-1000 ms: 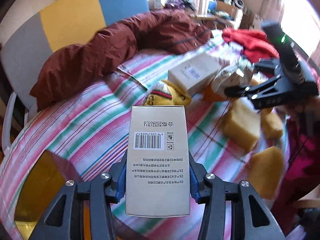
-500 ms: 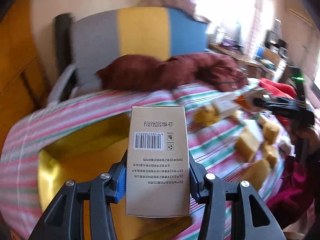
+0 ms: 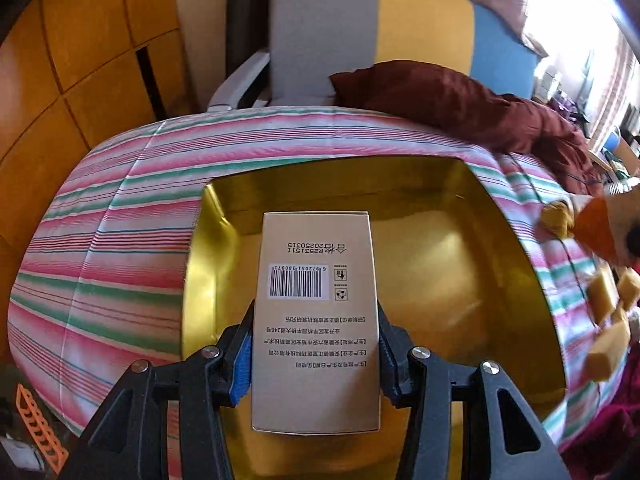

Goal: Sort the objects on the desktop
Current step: 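Carry both items over the gold tray and open both tools to drop them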

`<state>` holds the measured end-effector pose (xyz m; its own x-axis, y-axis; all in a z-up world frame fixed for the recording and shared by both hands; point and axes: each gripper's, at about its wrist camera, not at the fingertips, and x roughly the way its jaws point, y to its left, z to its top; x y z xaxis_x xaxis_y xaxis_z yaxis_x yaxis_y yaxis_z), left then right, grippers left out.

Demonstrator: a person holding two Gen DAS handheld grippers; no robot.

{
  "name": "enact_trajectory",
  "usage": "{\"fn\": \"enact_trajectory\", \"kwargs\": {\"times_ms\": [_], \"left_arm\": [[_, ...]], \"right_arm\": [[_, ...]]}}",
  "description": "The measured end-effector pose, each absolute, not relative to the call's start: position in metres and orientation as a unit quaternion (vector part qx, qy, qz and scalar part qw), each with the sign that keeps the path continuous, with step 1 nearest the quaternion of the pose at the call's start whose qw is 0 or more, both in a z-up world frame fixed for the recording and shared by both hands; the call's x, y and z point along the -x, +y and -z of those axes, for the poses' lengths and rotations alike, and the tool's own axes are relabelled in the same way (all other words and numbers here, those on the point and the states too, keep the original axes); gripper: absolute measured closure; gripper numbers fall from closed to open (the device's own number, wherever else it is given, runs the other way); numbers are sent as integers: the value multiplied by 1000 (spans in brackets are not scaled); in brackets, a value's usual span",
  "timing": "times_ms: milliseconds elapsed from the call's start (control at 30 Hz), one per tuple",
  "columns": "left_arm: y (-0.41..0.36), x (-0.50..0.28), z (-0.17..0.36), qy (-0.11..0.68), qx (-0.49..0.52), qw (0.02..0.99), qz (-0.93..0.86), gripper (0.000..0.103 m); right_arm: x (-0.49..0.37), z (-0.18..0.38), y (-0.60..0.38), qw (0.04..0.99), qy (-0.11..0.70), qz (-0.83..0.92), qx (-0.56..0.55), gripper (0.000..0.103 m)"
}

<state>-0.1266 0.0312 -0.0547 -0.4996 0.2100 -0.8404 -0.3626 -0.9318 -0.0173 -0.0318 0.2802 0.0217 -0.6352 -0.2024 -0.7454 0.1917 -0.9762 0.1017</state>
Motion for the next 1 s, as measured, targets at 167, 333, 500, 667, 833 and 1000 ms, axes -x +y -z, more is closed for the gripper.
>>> {"fn": "enact_trajectory", "kwargs": {"times_ms": [167,333,500,667,833,1000], "left_arm": [[19,162,57,61,472,146,-867,53],[14,184,56,48,462,133,-876,48],[-4,186,54,17,459,122,-880,21],[-14,167,47,10,454,109,-884,23],[-15,125,31,9,432,103,-896,25],[-14,87,16,-8,415,128,-901,25]], "right_arm": [[75,1,222,136,8,877,-461,27],[120,16,195,122,-17,866,-485,27],[153,23,187,126,-94,860,-486,20],[148,18,177,139,-97,862,-478,18],[122,13,177,140,-59,872,-465,15],[91,8,173,143,-2,883,-446,14]]}}
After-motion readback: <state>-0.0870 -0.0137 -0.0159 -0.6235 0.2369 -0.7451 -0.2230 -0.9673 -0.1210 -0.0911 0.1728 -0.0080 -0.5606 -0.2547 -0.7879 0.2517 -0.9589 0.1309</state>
